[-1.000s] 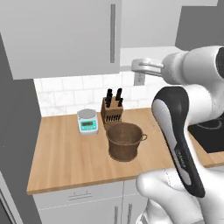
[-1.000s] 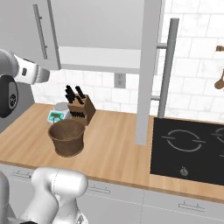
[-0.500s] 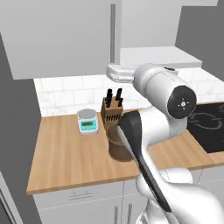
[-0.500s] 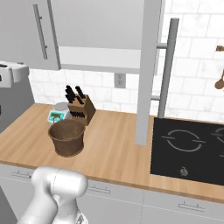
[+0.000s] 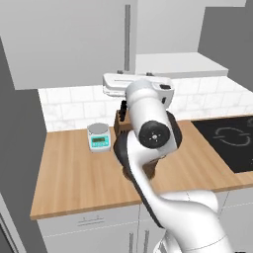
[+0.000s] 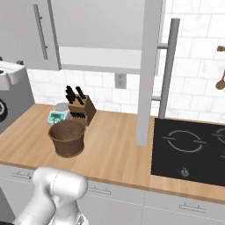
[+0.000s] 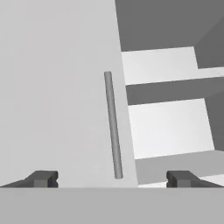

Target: Open the cabinet, pick up the bread from the cabinet and place it in the basket. Then move the basket to the dining counter.

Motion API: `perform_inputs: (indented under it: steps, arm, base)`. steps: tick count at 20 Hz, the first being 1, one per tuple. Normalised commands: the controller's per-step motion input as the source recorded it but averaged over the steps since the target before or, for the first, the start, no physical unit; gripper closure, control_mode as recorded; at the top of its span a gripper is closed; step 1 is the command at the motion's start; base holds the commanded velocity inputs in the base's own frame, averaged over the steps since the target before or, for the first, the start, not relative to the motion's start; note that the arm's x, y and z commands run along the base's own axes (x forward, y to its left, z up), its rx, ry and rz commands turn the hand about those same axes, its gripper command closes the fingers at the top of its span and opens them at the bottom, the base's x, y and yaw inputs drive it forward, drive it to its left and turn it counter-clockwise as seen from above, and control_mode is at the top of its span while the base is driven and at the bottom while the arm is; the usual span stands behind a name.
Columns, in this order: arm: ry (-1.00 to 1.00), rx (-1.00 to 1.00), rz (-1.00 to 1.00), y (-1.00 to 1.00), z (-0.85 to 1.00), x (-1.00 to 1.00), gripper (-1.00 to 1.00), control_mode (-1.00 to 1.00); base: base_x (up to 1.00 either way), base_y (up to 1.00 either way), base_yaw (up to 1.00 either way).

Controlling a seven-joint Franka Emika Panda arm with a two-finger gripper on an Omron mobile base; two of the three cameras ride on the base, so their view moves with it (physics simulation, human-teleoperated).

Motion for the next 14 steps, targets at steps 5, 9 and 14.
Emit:
perform_inputs:
  steps: [5,9,14]
  arm:
    - [-0.01,0.0,0.0,-0.21,0.03,0.45,-1.0,-1.0]
    - [0.03,0.0,0.0,-0.2,0.14,0.62,-1.0,-1.0]
    - [0.03,0.0,0.0,-0.02,0.03,0.69,-1.0,-1.0]
  base:
    - [0.0,0.0,0.0]
    - [0.0,0.0,0.0]
    - [0.0,0.0,0.0]
